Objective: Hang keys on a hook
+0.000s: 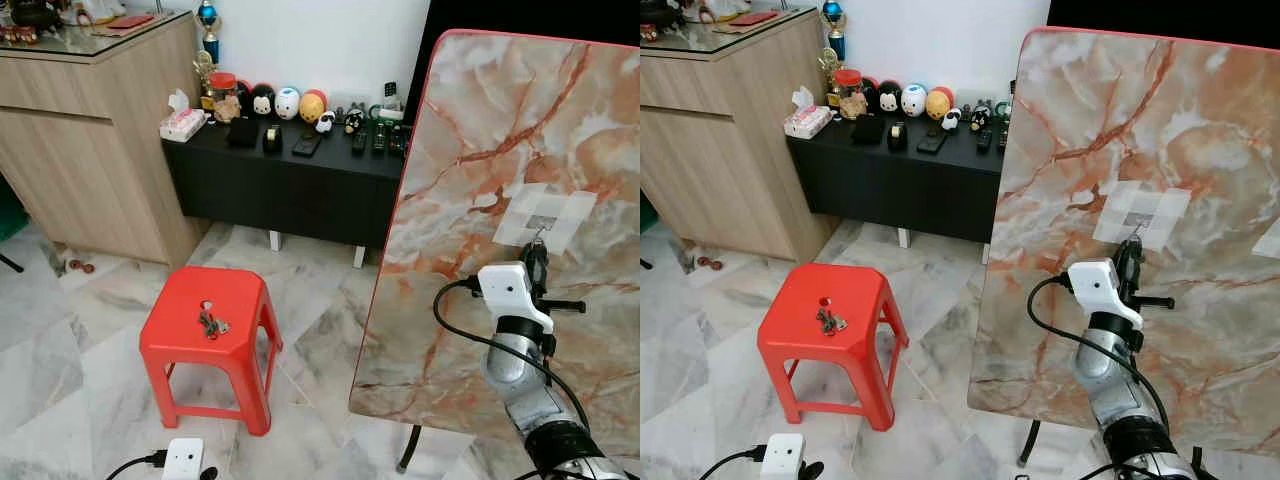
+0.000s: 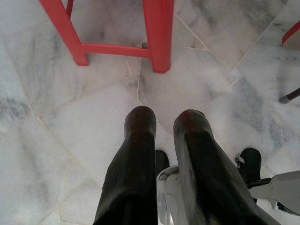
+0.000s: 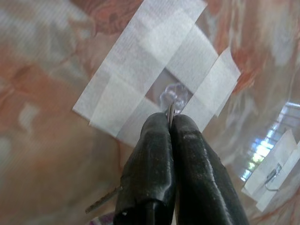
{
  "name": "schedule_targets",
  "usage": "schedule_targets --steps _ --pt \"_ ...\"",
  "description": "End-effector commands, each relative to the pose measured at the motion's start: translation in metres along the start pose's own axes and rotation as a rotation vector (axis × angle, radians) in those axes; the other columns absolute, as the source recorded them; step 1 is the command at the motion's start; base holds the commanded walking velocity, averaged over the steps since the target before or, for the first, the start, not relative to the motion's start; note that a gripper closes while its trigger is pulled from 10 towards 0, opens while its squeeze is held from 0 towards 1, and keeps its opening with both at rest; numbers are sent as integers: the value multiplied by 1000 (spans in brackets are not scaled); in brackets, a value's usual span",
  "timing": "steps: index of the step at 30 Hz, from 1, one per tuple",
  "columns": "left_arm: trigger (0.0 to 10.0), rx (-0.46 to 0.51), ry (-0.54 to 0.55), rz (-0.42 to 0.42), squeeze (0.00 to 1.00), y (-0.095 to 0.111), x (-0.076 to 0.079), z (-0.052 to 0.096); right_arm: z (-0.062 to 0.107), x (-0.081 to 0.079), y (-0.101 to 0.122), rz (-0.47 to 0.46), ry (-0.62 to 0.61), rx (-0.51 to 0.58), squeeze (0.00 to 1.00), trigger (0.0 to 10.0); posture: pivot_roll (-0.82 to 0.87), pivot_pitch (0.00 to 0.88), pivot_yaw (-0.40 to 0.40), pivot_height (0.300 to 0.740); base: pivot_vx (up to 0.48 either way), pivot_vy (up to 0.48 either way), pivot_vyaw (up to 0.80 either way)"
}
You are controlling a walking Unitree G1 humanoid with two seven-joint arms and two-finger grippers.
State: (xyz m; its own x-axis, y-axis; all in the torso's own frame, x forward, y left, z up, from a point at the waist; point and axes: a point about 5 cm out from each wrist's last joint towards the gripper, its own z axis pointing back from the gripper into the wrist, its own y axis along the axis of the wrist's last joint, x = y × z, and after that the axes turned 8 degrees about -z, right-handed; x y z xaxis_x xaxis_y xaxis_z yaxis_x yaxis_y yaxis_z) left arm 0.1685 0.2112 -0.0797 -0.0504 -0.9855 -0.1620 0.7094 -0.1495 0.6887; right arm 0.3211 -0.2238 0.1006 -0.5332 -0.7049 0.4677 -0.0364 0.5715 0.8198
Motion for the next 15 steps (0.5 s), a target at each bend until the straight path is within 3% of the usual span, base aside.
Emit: schedule_targets --steps 1,15 --pt "10000 -26 -12 -16 0 -4 2 1 -6 4 1 14 -15 2 0 10000 174 0 -79 740 0 0 0" --pt "10000 -32 -13 -20 0 -5 1 1 -9 5 -1 20 -11 -14 0 10000 178 0 -79 740 0 0 0"
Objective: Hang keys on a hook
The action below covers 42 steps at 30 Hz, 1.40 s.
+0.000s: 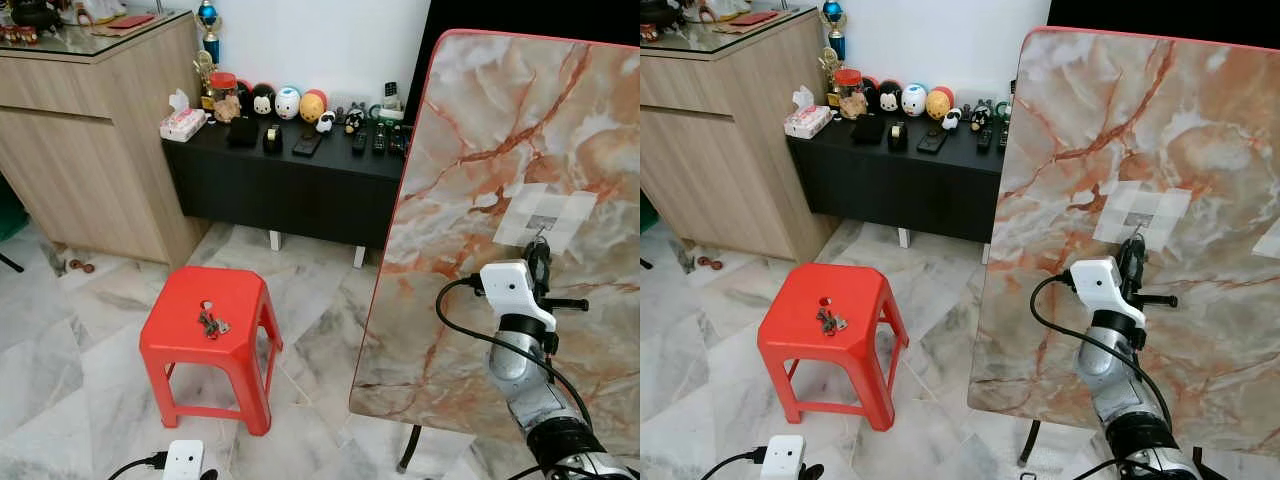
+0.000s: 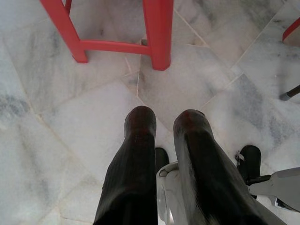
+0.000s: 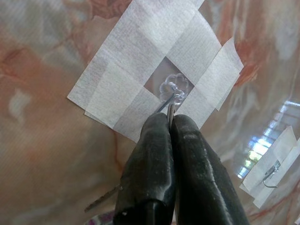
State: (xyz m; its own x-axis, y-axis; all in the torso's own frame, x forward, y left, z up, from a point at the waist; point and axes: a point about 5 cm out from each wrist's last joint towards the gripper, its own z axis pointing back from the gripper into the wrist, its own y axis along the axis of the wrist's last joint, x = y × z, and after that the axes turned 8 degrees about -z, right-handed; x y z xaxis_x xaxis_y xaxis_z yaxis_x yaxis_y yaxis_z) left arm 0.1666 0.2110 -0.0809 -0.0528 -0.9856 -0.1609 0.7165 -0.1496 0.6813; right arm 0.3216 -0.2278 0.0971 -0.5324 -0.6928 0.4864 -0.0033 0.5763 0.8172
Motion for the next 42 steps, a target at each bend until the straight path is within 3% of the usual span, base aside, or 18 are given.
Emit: schedule_targets --steps 1,39,40,41,42 --pt "10000 -22 -10 -19 0 -3 1 1 -8 4 4 -1 -12 9 0 10000 178 0 -78 740 0 0 0" --pt "10000 -43 -11 -20 0 -8 0 2 -6 -4 -3 -27 76 -53 0 10000 180 0 -78 740 0 0 0" --pt "10000 -43 -11 -19 0 -8 0 2 -6 -5 -3 -27 82 -51 890 10000 181 0 -78 740 0 0 0" --pt "10000 -43 -11 -19 0 -8 0 2 -6 -5 -3 -29 82 -50 1000 10000 180 0 -78 740 0 0 0" --pt "10000 -43 -11 -19 0 -8 0 2 -6 -5 -2 -29 82 -50 1000 10000 180 0 -78 740 0 0 0"
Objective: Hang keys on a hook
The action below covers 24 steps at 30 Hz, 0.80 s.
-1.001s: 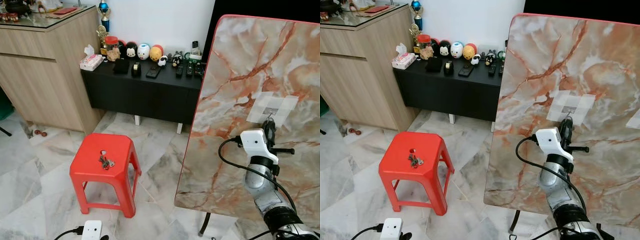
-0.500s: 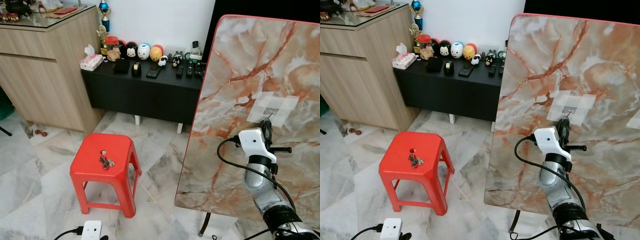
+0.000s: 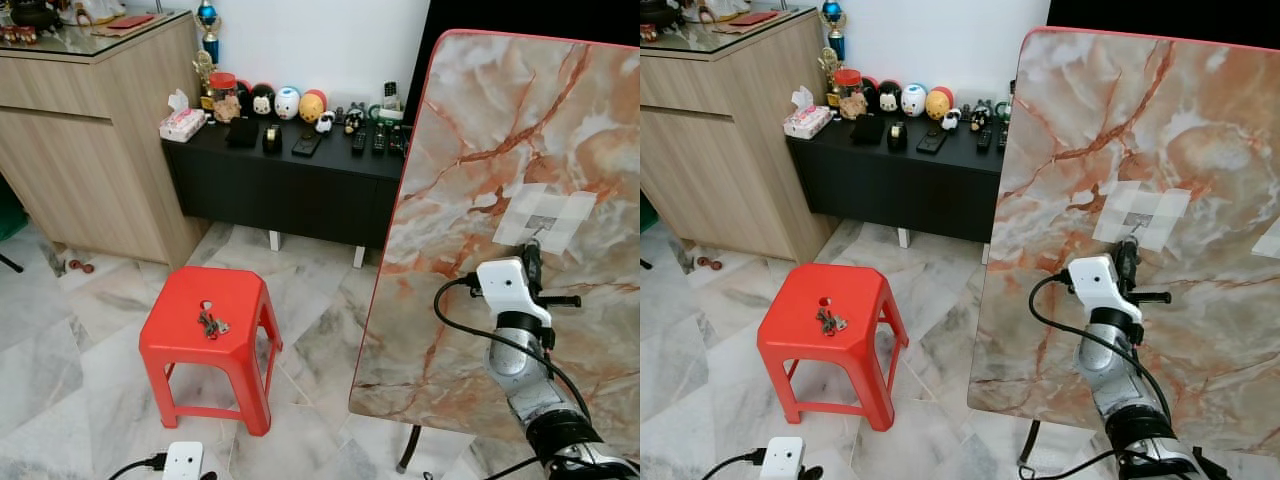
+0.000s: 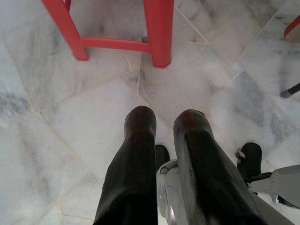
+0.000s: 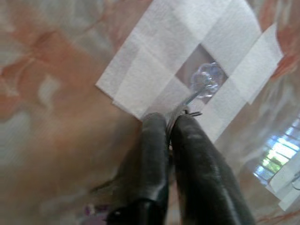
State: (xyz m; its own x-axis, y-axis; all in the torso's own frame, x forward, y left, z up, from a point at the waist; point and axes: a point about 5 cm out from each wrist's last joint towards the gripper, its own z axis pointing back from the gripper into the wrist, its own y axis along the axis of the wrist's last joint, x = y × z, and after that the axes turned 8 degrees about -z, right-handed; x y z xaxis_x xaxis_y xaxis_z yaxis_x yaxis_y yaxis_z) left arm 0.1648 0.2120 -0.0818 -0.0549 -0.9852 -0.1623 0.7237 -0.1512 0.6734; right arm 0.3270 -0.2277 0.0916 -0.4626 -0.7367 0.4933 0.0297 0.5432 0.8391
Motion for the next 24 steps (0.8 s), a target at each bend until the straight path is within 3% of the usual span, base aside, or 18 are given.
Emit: schedule_targets --steps 1,9,14,15,16,17,22,24 --pt "10000 -32 -11 -16 0 -6 0 2 -3 0 2 -13 4 1 1000 10000 181 0 -78 740 0 0 0" --pt "10000 -35 -13 -18 0 -6 1 1 5 -12 5 -78 87 5 1000 10000 178 0 -77 740 0 0 0" --pt "10000 -37 -17 -17 0 -6 2 1 18 -21 3 -116 168 18 1000 10000 176 1 -78 740 0 0 0" --pt "10000 -37 -18 -17 0 -6 2 1 21 -22 2 -119 183 23 859 10000 176 1 -78 740 0 0 0" --pt "10000 -37 -18 -17 0 -6 2 1 22 -23 2 -122 193 25 859 10000 175 1 -79 740 0 0 0" --pt "10000 -37 -20 -18 0 -6 2 1 27 -25 1 -142 225 30 0 10000 174 0 -79 740 0 0 0" --pt "10000 -37 -22 -19 0 -6 3 1 40 -32 -7 -199 319 -3 0 10000 172 0 -81 740 0 0 0" --pt "10000 -36 -23 -18 0 -6 3 1 59 -49 -21 -260 472 -137 0 10000 170 0 -81 740 0 0 0"
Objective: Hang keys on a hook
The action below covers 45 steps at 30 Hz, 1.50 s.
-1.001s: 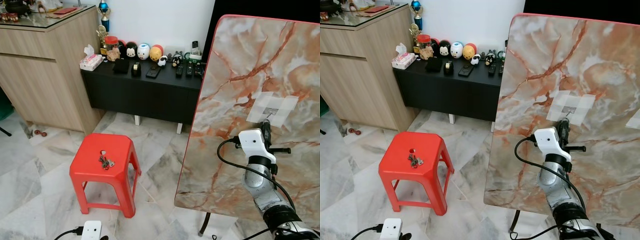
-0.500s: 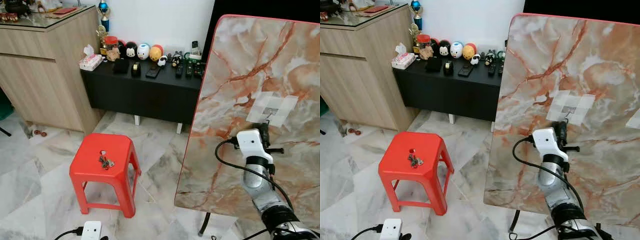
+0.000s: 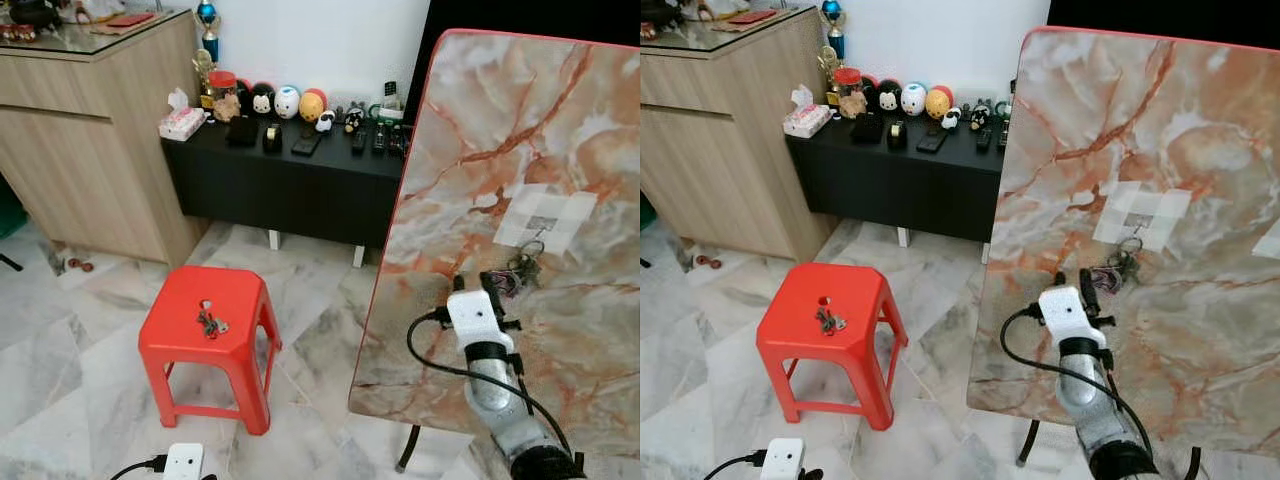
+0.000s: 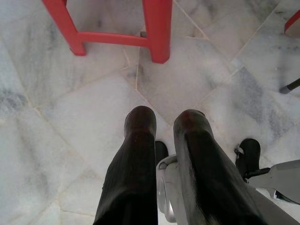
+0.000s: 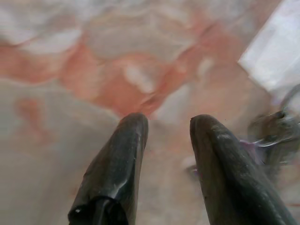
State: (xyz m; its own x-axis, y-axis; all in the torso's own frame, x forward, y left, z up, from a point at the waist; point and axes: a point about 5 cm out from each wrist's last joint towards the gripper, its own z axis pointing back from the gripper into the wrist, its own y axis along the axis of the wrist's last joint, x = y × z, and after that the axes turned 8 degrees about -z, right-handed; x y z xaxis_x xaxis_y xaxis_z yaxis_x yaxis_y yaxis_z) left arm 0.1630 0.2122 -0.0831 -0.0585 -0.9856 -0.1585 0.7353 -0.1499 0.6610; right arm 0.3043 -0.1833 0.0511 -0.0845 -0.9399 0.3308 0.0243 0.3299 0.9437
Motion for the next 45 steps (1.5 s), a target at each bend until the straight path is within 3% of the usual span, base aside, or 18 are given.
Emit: schedule_targets --steps 1,3,4,5,6,7,8,11,12,14,16,18,21,24,37,45 --pt "10000 -19 -17 -19 0 -4 3 1 11 -12 -17 -70 95 -107 0 10000 170 0 -81 740 0 0 0" --pt "10000 -20 -19 -19 0 -4 4 1 25 -26 -40 -151 168 -258 0 10000 170 0 -81 740 0 0 0" --pt "10000 -20 -19 -19 0 -4 4 1 25 -26 -40 -151 168 -258 0 10000 170 0 -81 740 0 0 0" --pt "10000 -20 -20 -18 0 -4 4 1 39 -33 -60 -258 172 -419 0 10000 173 0 -80 740 0 0 0" --pt "10000 -22 -20 -18 0 -4 4 1 53 -33 -79 -301 117 -574 0 10000 172 0 -77 740 0 0 0" --pt "10000 -23 -20 -19 0 -4 4 1 58 -33 -86 -298 92 -629 0 10000 172 0 -77 740 0 0 0" --pt "10000 -26 -22 -22 0 -4 4 1 76 -35 -103 -313 63 -797 0 10000 169 0 -73 740 0 0 0" --pt "10000 -28 -22 -23 0 -4 4 1 91 -38 -113 -372 53 -883 0 10000 171 0 -71 740 0 0 0" --pt "10000 -32 -21 -24 0 -5 3 1 107 -37 -123 -400 26 -959 0 10000 181 0 -62 740 0 0 0" --pt "10000 -35 -14 -43 0 -5 1 1 121 -39 -131 -418 16 -1019 0 10000 180 0 -60 740 0 0 0" --pt "10000 -45 -2 -50 0 -6 -2 1 136 -41 -137 -367 66 -1077 0 10000 171 0 -47 740 0 0 0" --pt "10000 -54 -8 -59 0 -8 -5 2 153 -42 -144 -390 60 -1142 0 10000 161 0 -36 740 0 0 0" --pt "10000 -65 -15 -69 0 -10 -7 3 171 -38 -152 -415 18 -1207 0 10000 160 0 -21 740 0 0 0" --pt "10000 -64 -13 -65 0 -11 -9 3 177 -37 -155 -456 -9 -1214 0 10000 156 0 -14 740 0 0 0" --pt "10000 -64 -9 -63 0 -7 -14 2 165 -39 -150 -491 3 -1162 0 10000 161 0 -10 740 0 0 0" --pt "10000 -84 3 -55 0 -12 -19 4 160 -41 -147 -461 33 -1146 0 10000 165 0 -14 740 0 329 0"
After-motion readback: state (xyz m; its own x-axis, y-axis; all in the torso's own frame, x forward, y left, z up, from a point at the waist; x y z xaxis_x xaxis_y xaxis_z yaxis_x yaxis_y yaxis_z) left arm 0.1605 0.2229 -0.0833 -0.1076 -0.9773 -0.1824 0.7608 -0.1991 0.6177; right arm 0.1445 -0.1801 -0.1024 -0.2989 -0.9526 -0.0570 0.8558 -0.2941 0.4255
